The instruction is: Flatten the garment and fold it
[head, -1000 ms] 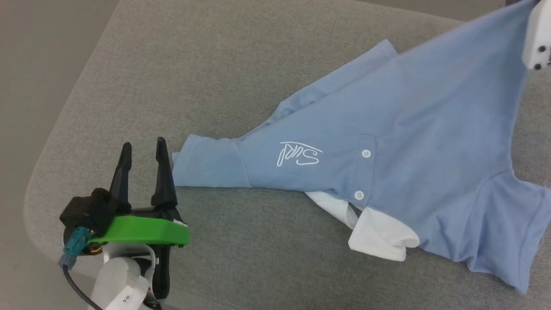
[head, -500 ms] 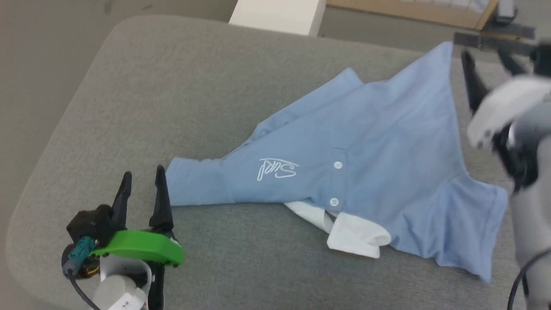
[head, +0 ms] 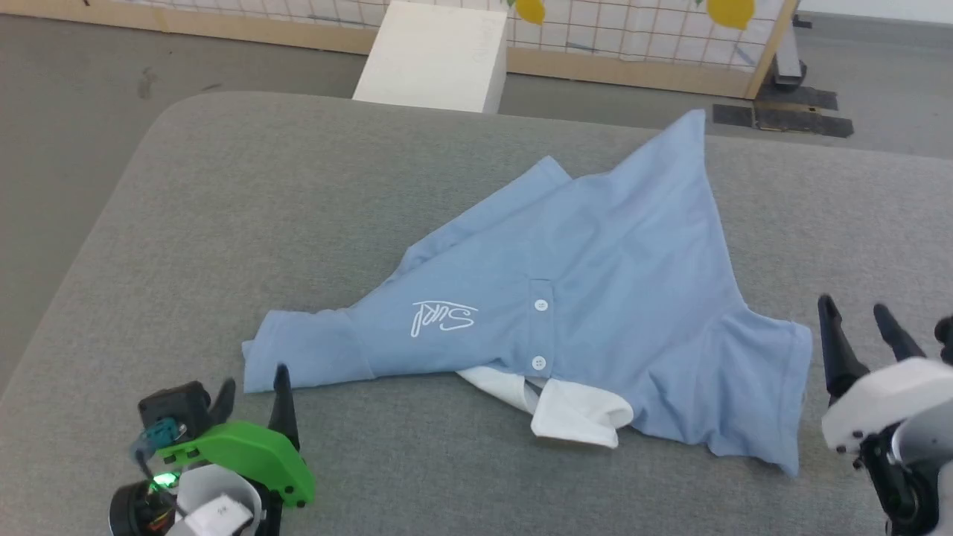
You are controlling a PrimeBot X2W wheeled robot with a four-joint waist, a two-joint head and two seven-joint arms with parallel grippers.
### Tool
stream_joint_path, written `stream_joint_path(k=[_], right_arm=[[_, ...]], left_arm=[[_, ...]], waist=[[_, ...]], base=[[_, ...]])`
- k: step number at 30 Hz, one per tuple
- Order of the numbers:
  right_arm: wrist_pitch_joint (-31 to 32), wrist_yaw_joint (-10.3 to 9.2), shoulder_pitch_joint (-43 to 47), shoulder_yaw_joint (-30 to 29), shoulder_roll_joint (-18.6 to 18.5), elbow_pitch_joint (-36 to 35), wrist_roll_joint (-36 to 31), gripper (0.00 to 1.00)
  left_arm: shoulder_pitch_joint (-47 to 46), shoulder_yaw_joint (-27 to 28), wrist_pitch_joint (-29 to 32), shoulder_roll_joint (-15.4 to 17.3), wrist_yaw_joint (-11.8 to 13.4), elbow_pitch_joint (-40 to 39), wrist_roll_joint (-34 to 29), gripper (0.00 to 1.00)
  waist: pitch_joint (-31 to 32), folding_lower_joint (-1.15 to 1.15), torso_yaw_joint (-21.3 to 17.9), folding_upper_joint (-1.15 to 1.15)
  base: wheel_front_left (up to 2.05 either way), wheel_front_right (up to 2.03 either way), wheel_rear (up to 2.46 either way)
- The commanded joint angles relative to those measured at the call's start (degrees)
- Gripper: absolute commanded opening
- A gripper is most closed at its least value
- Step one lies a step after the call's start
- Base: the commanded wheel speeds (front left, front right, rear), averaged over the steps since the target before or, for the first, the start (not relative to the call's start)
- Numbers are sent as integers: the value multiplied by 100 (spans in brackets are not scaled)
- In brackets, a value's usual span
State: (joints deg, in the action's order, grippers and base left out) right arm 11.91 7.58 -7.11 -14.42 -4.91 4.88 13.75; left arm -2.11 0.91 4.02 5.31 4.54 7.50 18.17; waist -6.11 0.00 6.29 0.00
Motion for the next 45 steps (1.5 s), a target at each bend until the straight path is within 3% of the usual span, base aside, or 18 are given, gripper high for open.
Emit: stream_joint_path(k=[1, 8, 12, 17, 18, 19, 21, 27, 35, 36, 45], right_arm=[[50, -9, 115, -35, 43, -115, 37, 100], [255, -9, 282, 31, 154, -516, 63, 100], [326, -9, 223, 84, 168, -612, 44, 100], [333, -9, 199, 74, 174, -632, 22, 100], [330, -9, 200, 73, 174, -637, 16, 100], [332, -9, 202, 76, 175, -639, 17, 100], [340, -9, 205, 96, 175, -641, 11, 100], [453, -9, 257, 297, 46, -631, -132, 100], [2042, -9, 632, 699, 0, -766, -383, 100], [2422, -9, 652, 694, -28, -760, -730, 100], [3062, -9, 479, 653, 83, -312, -1123, 100]], left_arm=[[40, -3, 262, 66, 69, 75, 28, 100], [-573, 31, 1695, 612, 164, 523, 26, 100], [-811, 45, 2007, 661, 95, 679, 185, 100], [-900, -5, 1981, 636, -28, 816, 291, 99], [-919, -17, 1905, 627, -105, 824, 331, 60], [-938, -7, 1829, 613, -154, 837, 375, 36], [-954, -5, 1749, 609, -223, 928, 429, 0], [-975, 59, 1411, 485, -340, 931, 626, 0], [-519, 249, 663, 204, -211, -89, 753, 0], [-368, 214, 635, 130, -166, -319, 771, 0], [-124, -21, 725, -11, -46, -699, 793, 0]], waist=[[-8, 0, -50, 0], [-253, 0, -196, 0], [-410, 0, -267, 0], [-509, 0, -287, 0], [-525, 0, -284, 0], [-539, 0, -278, 0], [-560, 0, -277, 0], [-573, 0, -256, 0], [-485, 0, -225, 0], [-490, 0, -202, 0], [-577, 0, -90, 0]], base=[[0, 0, 0], [0, 0, 0], [0, 0, 0], [0, 0, 0], [0, 0, 0], [0, 0, 0], [0, 0, 0], [0, 0, 0], [0, 0, 0], [0, 0, 0], [0, 0, 0]])
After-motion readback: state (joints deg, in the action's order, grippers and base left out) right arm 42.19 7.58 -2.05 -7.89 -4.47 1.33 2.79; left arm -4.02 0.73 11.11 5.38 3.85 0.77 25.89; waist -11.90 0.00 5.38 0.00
